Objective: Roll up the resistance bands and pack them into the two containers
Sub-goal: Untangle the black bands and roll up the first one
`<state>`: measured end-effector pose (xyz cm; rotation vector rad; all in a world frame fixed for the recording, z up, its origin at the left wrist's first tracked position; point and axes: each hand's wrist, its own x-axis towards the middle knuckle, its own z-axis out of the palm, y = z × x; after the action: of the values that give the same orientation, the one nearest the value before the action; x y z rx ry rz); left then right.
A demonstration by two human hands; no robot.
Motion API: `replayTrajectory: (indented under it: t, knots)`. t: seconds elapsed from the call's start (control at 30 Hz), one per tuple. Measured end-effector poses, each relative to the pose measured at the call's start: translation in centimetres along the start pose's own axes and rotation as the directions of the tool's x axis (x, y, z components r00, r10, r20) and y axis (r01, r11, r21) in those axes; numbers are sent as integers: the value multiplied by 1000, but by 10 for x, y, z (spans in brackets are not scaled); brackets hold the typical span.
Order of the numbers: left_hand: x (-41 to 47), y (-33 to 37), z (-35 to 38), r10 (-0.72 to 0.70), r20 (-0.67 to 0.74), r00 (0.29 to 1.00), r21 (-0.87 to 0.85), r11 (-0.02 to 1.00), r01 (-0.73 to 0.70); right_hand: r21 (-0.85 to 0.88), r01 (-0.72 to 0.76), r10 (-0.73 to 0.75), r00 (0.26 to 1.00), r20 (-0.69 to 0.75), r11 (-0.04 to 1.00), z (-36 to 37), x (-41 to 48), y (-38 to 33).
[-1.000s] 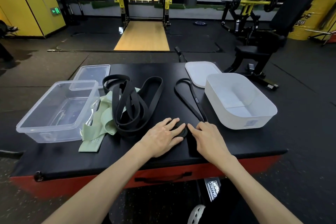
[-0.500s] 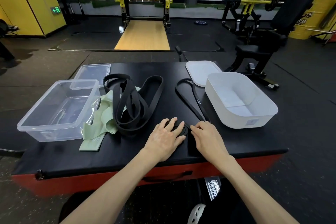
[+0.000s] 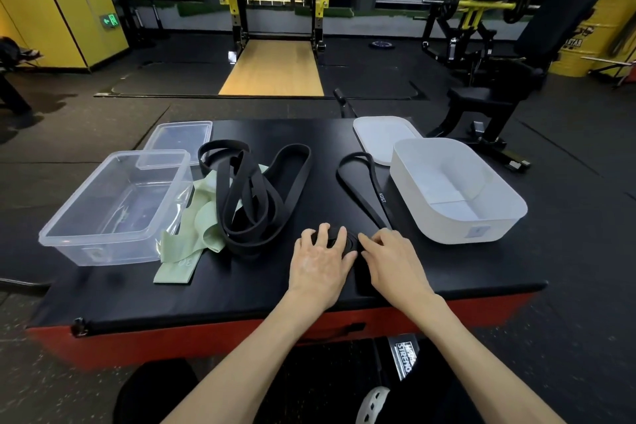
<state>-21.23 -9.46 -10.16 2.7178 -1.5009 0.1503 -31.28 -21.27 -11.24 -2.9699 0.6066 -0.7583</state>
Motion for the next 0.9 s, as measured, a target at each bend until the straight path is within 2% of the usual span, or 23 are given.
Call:
replayTrajectory:
  t: [0.13,0.27,0.47,0.67,0.77,0.9]
  knots:
    - [0,4,1,-46,-4,999,-17,999,46,-43,-7,7,1000,8,999,-1,1,-8]
    - [-1,6,1,-71,-4,997,-25,997,71,55,-50,51,999,-19,997,3,-3,-13]
    - [-4,4,-2,-31,13,999,3,1000,31,76,40,-40,999,-2,996,8,-7,-5]
    - [4,-18,-15,161,221,962,-13,987,-162,65,107,-110,993,38,992,7,1,-3]
    - [18,-41,-26,344,297,891,-11,934,-357,46,132,-134,990,53,990,8,1,-1]
    - [34,-56,-35,542,301,785,-81,834,-545,56,131,-134,990,45,990,6,1,0]
